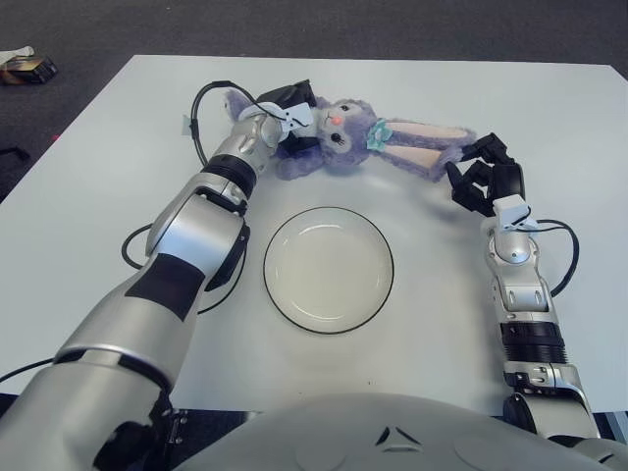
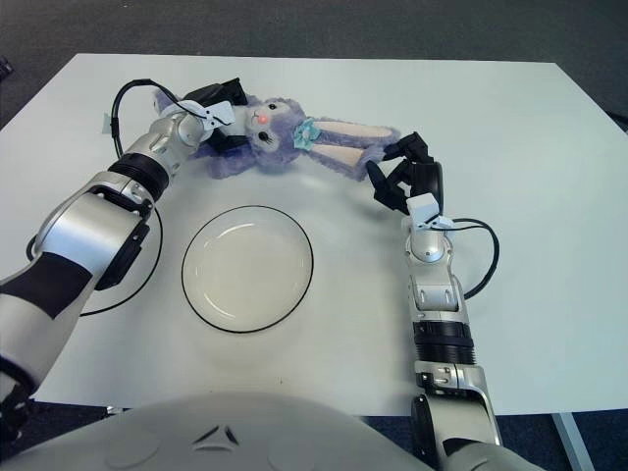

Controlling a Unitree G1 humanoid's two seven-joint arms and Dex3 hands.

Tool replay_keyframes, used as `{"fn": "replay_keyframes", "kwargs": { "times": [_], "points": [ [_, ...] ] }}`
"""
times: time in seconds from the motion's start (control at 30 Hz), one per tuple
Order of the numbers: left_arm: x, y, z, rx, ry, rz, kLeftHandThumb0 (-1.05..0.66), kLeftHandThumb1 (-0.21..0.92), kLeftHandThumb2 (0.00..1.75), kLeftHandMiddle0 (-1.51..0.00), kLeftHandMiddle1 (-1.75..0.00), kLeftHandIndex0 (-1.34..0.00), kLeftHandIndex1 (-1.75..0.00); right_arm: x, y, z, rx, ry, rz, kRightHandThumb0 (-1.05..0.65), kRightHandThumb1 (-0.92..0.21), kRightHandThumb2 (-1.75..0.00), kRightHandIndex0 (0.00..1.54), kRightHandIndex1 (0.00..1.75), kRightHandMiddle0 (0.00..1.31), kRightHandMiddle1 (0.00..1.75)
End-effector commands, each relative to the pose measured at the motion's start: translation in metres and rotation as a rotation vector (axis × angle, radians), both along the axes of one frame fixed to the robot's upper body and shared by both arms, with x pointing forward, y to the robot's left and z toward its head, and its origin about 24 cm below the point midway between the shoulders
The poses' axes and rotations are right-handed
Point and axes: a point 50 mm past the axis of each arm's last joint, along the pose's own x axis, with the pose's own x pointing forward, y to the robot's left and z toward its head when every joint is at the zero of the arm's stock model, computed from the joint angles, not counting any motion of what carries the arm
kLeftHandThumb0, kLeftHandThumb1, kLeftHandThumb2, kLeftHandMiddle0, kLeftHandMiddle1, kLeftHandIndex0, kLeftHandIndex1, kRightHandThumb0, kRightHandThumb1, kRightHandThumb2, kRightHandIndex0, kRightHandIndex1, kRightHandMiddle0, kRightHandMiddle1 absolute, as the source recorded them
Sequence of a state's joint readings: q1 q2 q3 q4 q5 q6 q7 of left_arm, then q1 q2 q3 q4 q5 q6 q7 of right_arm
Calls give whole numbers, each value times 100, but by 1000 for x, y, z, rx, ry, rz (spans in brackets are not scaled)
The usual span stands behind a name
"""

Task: Put the doll into the plate.

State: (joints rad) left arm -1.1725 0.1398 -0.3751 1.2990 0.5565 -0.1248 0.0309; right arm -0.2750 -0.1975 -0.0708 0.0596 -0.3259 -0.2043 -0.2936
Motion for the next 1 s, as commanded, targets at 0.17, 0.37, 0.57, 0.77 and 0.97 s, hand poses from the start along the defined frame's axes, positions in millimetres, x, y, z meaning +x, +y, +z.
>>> {"fn": "replay_keyframes", "kwargs": {
  "times": [0.17,0.37,0.57,0.77,0.97],
  "points": [
    [-8,-14,-21,-5,86,-33,44,39,122,-55,-175,-67,-175,5,13,29,-34,-162,27,-36,-84,-49,66,170,39,159],
    [-10,-23,-23,19,115,-56,44,39,122,-55,-175,-67,-175,15,32,64,-305,-325,53,-36,-88,-41,64,171,40,157],
    [-10,-24,-24,36,120,-55,44,39,122,-55,-175,-67,-175,20,40,74,-340,-357,56,-36,-92,-33,64,173,42,153],
    [-10,-24,-25,58,128,-48,44,39,122,-55,-175,-67,-175,21,45,79,-404,-368,25,-36,-92,-31,65,174,43,152],
    [-11,-24,-26,64,132,-46,44,39,122,-55,-175,-67,-175,21,50,81,-409,-371,9,-36,-92,-30,65,174,44,151]
  ]
}}
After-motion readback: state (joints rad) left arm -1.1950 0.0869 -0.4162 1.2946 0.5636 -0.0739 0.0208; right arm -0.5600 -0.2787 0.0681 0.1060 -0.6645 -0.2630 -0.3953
